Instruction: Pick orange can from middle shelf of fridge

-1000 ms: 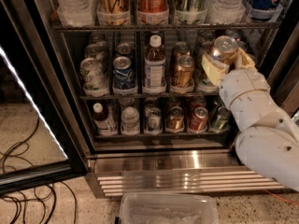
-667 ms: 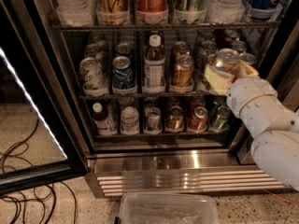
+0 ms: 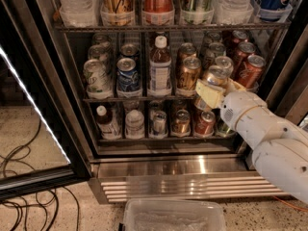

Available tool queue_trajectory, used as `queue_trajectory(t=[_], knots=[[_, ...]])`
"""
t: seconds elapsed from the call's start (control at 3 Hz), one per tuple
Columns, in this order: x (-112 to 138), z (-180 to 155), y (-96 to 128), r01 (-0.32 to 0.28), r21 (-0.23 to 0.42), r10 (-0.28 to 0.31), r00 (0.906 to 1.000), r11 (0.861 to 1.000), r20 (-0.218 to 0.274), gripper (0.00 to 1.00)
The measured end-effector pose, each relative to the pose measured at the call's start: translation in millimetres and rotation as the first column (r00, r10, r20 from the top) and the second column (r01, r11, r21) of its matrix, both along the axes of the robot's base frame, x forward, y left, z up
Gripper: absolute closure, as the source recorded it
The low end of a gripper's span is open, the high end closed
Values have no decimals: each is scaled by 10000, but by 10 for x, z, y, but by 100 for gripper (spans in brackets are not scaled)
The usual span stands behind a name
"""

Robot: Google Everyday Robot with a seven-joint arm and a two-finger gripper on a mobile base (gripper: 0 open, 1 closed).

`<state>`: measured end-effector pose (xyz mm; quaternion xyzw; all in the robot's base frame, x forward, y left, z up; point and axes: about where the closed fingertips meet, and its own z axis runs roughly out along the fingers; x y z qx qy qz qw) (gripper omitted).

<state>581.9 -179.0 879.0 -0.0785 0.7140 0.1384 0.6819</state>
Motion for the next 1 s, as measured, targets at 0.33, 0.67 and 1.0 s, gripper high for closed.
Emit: queue_trajectory(t=[0.33, 0.67, 1.0], knots=[[-1, 3, 16, -33, -4, 33, 10000, 10000, -2, 100], [-33, -31, 171, -468, 130, 470, 9988, 9988, -148, 100], [-154, -160, 525, -1341, 1063, 1402, 9888, 9853, -521, 100]])
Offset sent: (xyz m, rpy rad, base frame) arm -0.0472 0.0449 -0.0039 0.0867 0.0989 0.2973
